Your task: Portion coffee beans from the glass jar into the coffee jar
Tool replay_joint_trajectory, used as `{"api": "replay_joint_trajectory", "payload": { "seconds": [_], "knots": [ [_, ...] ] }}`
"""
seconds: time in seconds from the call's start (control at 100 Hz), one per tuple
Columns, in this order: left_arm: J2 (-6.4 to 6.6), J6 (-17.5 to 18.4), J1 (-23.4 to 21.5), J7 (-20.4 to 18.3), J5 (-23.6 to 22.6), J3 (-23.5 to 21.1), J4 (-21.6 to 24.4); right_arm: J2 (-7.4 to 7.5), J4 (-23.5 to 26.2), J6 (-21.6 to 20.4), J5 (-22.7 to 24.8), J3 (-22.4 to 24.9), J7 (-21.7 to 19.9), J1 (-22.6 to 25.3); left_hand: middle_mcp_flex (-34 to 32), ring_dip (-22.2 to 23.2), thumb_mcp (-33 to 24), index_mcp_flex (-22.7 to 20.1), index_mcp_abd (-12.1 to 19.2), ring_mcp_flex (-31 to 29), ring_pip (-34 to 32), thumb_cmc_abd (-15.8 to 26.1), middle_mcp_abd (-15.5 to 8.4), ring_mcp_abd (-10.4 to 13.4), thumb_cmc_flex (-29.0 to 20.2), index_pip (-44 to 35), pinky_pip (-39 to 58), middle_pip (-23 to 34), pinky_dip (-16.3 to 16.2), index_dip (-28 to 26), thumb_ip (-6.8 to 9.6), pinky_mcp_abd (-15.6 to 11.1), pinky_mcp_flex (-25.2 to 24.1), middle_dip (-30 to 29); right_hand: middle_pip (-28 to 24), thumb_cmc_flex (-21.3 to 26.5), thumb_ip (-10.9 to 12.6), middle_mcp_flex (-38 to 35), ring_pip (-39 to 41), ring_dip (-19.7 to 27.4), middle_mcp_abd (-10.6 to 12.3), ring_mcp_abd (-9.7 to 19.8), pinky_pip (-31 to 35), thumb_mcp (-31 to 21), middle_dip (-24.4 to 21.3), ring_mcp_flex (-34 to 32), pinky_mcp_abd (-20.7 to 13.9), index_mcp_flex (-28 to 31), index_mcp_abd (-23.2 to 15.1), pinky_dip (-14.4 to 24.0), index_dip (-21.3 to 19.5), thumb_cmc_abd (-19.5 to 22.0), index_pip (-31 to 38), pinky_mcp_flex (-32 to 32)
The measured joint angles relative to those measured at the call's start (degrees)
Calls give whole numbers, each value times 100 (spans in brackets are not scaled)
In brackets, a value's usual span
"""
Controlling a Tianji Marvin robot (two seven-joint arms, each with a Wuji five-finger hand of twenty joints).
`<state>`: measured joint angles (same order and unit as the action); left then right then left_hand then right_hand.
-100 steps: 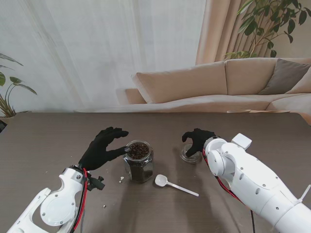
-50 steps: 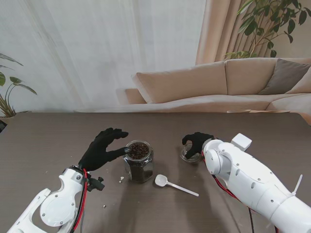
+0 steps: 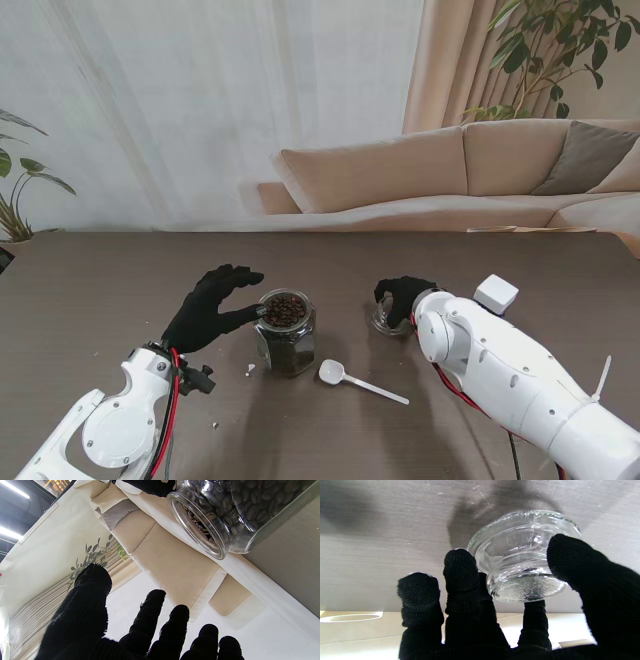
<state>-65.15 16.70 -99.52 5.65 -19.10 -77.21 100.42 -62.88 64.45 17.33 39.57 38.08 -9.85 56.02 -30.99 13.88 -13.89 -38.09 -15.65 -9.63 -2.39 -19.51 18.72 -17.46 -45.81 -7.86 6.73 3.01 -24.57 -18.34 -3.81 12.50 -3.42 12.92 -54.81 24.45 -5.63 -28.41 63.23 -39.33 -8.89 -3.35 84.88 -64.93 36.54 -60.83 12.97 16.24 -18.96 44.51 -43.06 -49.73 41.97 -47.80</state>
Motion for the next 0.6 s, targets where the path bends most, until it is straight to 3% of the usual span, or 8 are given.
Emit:
{"api": "replay_joint_trajectory", "payload": {
  "seconds": [0.38, 0.44, 0.6],
  "knots": [
    [-1, -2, -10, 6, 11, 2, 4, -105, -324, -68, -280, -153, 289, -136, 0, 0, 4, 0, 0, 0, 0, 0, 1, 0, 0, 0, 0, 0, 0, -1, 0, 0, 0, 0, -525, -150, -221, -666, -64, 1, -439, 66, -41, 0, 323, -531, 0, -157, -11, -140, -326, -44, 648, -3],
    [-1, -2, -9, 6, 13, 2, 3, -120, -377, -84, -320, -202, 314, -171, 0, 0, 46, 0, 0, 0, 0, 0, 1, 0, -50, 0, 0, 0, 0, -1, 0, 0, 0, 0, -805, -150, -221, -956, -66, 1, -328, 66, -63, 0, 472, -533, 0, -241, -11, -197, -418, -44, 836, -4],
    [-1, 0, -8, 10, 13, 3, 0, -166, -529, -155, -416, -299, 382, -258, 0, 0, 54, 0, 0, 0, 0, 0, 1, 0, -93, 0, 0, 0, 0, -1, 0, 0, 0, 0, -917, -248, -219, -1096, -84, 1, -327, 66, -72, 0, 619, -534, 0, -337, -23, -242, -579, -44, 1058, -4]
  ]
}}
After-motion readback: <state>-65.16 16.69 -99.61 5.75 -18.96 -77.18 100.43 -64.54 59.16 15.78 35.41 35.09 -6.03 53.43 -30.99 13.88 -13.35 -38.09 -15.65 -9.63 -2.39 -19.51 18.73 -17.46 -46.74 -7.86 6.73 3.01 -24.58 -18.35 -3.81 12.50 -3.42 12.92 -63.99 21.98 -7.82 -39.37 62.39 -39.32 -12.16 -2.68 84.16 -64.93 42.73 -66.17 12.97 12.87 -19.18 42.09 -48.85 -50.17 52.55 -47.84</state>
